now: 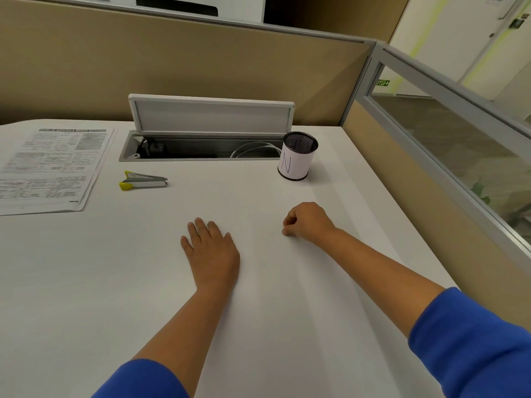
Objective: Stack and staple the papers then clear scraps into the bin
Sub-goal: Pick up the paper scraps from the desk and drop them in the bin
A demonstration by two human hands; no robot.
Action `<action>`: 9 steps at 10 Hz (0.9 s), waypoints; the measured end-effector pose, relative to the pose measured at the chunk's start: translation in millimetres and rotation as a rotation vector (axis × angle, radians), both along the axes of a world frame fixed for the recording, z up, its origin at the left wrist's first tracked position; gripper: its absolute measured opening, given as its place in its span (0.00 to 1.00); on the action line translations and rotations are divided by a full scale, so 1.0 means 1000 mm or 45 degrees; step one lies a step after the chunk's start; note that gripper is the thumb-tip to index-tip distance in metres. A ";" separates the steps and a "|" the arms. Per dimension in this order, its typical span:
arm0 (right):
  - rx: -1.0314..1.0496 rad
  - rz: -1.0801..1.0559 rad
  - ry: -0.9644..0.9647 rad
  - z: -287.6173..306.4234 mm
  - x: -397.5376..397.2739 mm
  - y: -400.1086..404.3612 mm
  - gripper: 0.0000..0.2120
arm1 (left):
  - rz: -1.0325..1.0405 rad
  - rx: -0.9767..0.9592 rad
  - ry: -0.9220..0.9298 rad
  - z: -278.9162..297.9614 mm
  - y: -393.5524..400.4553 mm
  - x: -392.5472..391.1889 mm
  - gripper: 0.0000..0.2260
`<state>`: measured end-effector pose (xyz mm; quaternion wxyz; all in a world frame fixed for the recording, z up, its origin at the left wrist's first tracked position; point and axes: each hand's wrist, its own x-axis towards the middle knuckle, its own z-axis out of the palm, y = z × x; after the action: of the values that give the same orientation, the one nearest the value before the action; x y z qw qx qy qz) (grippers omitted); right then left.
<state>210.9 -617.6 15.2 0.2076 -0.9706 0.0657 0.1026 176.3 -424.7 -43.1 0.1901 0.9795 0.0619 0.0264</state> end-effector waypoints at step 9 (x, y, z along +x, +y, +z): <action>-0.110 0.048 0.018 -0.018 -0.001 0.002 0.10 | -0.003 0.006 0.012 0.002 -0.001 0.000 0.22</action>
<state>209.6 -615.2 -2.5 0.1629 -0.9790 0.0533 0.1105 176.2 -425.7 -40.7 0.1876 0.9801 0.0615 0.0215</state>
